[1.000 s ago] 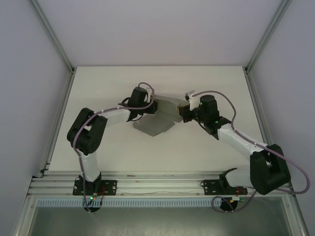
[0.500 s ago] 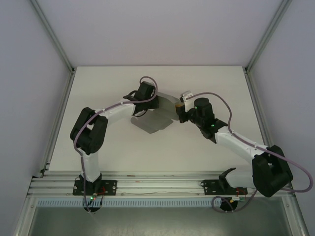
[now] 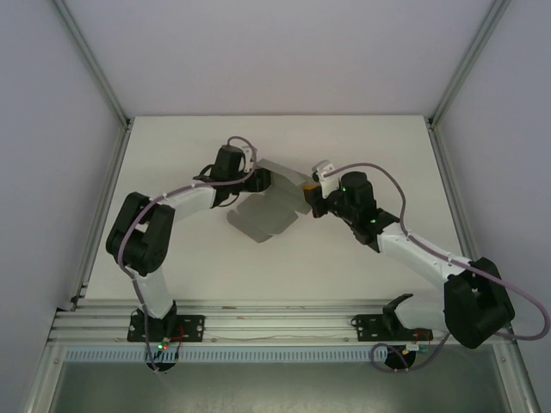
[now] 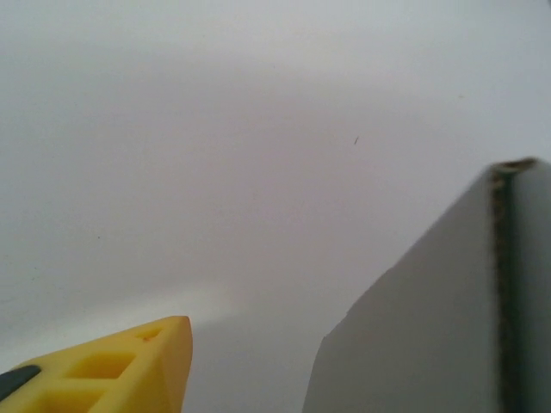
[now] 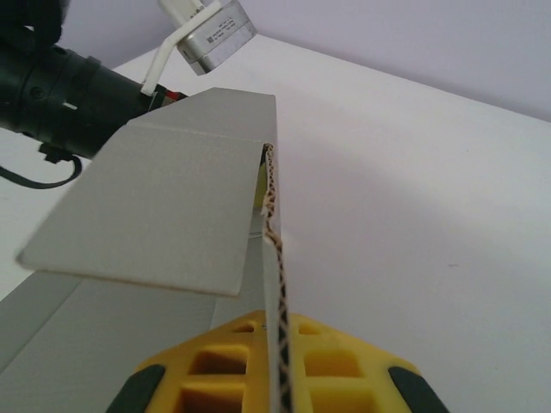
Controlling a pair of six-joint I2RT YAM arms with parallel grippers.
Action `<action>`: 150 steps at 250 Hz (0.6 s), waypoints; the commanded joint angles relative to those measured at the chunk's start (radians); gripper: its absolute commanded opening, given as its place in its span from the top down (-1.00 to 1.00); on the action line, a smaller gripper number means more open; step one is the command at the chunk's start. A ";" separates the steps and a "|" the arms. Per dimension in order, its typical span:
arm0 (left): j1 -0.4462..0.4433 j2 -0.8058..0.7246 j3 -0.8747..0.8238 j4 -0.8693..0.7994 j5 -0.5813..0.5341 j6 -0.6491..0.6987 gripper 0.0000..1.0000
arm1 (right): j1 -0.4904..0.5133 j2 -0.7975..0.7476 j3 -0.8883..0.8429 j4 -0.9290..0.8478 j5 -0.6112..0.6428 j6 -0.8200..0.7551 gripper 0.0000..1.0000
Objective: Assemble paper box
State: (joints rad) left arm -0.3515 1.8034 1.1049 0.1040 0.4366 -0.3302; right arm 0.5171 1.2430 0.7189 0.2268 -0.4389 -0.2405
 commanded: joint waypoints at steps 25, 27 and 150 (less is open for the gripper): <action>0.007 -0.053 -0.067 0.193 0.154 0.075 -0.25 | -0.018 -0.030 -0.003 0.011 -0.107 0.010 1.00; 0.008 -0.052 -0.067 0.194 0.157 0.076 -0.25 | -0.018 -0.029 -0.003 0.012 -0.109 0.010 1.00; 0.006 -0.007 -0.034 0.203 0.052 0.086 0.43 | -0.031 -0.024 0.012 0.029 -0.152 0.067 1.00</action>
State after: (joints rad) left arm -0.3450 1.7844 1.0481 0.2798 0.5335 -0.2619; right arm 0.4961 1.2312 0.7189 0.2253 -0.5575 -0.2058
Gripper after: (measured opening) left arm 0.355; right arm 0.066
